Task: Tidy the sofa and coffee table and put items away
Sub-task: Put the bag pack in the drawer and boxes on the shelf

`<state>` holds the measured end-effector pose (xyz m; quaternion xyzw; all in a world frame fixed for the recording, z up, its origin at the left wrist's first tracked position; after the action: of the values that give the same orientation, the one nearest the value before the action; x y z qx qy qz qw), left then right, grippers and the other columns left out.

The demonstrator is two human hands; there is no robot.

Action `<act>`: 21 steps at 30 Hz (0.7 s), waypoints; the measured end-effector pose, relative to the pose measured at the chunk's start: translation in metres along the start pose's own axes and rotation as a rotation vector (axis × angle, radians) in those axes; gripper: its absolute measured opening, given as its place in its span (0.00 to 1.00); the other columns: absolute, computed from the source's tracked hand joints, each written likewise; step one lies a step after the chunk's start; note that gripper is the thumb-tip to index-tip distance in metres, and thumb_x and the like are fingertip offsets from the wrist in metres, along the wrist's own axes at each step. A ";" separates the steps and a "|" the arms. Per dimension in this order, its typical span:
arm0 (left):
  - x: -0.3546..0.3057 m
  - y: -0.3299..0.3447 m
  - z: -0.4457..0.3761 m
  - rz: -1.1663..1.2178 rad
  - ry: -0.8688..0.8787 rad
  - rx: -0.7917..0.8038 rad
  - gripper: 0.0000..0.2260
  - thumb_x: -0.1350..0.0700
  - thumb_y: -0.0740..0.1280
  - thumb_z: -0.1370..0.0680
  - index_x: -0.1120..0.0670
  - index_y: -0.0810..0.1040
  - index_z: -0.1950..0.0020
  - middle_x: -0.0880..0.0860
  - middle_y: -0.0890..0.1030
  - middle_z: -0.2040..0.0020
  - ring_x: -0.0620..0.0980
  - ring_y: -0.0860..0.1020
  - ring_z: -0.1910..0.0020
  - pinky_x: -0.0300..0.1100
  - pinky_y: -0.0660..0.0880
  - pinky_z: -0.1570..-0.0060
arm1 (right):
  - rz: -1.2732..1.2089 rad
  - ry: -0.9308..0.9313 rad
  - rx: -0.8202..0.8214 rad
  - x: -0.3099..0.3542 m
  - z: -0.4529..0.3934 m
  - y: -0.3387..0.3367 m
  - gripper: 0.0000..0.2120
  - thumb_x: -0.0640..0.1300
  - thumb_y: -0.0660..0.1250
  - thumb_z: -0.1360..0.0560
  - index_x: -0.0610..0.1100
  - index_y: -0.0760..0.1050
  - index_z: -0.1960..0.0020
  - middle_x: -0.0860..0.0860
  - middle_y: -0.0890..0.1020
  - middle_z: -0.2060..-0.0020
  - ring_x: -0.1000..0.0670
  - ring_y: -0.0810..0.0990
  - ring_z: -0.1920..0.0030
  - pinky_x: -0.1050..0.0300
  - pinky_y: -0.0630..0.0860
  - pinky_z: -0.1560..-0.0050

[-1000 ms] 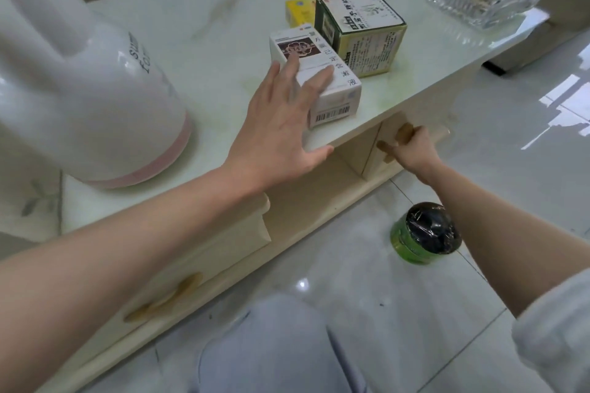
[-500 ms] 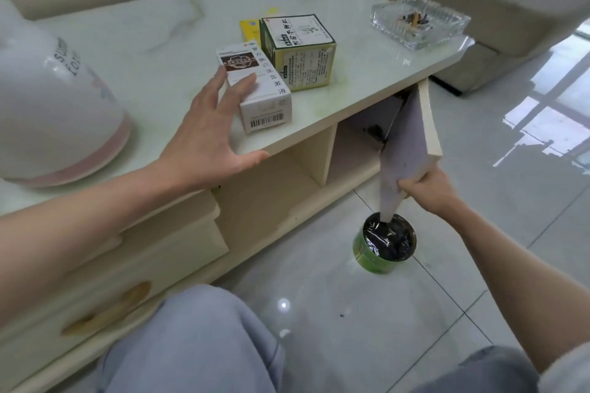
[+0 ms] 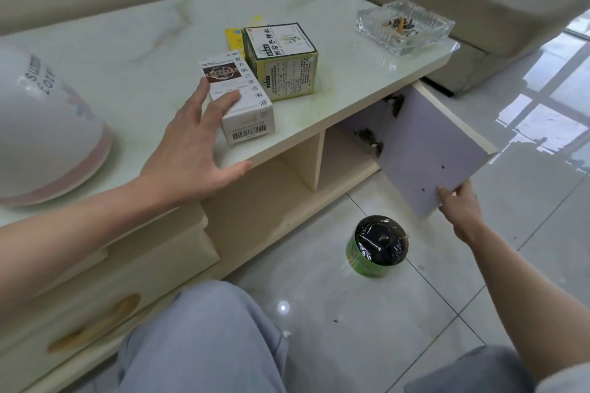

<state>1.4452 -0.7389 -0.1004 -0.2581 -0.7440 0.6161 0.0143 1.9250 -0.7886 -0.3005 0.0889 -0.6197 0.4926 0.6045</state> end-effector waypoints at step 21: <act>0.000 0.000 0.000 -0.026 0.012 -0.001 0.47 0.41 0.74 0.31 0.42 0.50 0.20 0.55 0.46 0.18 0.55 0.53 0.21 0.49 0.53 0.24 | 0.277 0.421 0.279 -0.077 0.012 0.092 0.10 0.36 0.61 0.21 0.28 0.73 0.45 0.40 0.81 0.72 0.42 0.80 0.78 0.57 0.75 0.80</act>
<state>1.4447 -0.7391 -0.1008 -0.2520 -0.7477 0.6138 0.0268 1.8718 -0.7888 -0.4086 -0.0184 -0.4131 0.6586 0.6287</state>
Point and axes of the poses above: each hand's wrist, its own z-axis away from the middle knuckle, its own y-axis out of the palm, x = y × z, the point moved 6 cm from there along -z, towards the middle knuckle
